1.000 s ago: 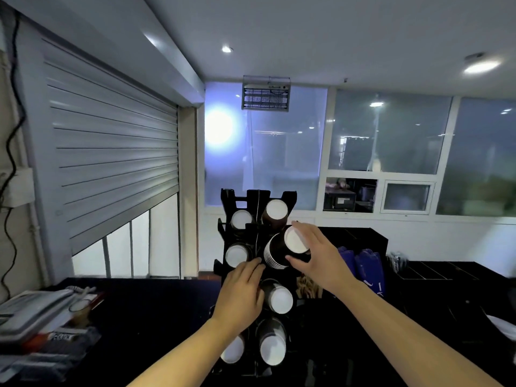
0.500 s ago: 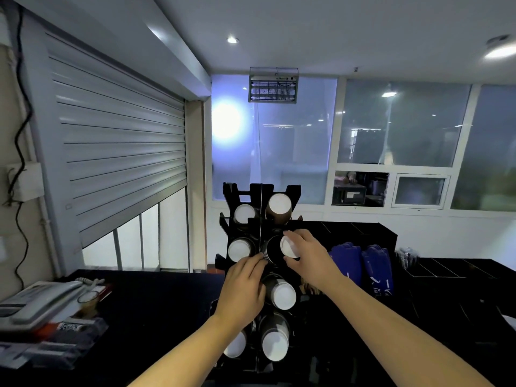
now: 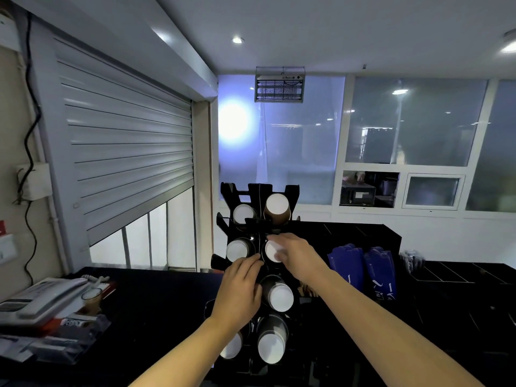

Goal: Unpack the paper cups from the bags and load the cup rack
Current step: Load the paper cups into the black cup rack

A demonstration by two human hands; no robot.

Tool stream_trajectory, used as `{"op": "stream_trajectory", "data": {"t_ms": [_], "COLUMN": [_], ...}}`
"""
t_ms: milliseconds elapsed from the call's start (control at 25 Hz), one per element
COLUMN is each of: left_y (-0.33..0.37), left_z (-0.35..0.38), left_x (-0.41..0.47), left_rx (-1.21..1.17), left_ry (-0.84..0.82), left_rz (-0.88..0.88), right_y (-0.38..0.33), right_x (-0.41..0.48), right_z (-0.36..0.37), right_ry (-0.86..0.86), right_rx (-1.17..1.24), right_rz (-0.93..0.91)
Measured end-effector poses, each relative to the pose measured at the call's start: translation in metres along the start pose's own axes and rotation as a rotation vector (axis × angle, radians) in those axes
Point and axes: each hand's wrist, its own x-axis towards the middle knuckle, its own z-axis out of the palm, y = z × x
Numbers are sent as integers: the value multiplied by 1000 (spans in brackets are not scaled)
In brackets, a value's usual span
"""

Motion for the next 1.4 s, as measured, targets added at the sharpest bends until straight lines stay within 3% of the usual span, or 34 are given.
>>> {"op": "stream_trajectory", "data": {"t_ms": [360, 600, 720, 840, 960, 1200, 1400], "left_y": [0, 13, 28, 62, 114, 217, 297], "left_z": [3, -1, 0, 10, 26, 65, 115], "left_x": [1, 1, 1, -8, -13, -35, -71], "left_rx": [11, 101, 71, -17, -111, -144, -20], "left_ry": [8, -79, -35, -46, -109, -340, -583], "left_rz": [2, -68, -52, 119, 230, 268, 176], "right_y": [7, 11, 17, 27, 45, 117, 178], "right_x": [6, -14, -37, -74, -121, -229, -319], "right_z": [7, 8, -6, -24, -45, -92, -86], "right_ry": [23, -7, 222, 382, 290, 108, -32], "right_rx": [82, 142, 93, -119, -211, -237, -211], "right_rz": [25, -14, -61, -26, 129, 411, 468]}}
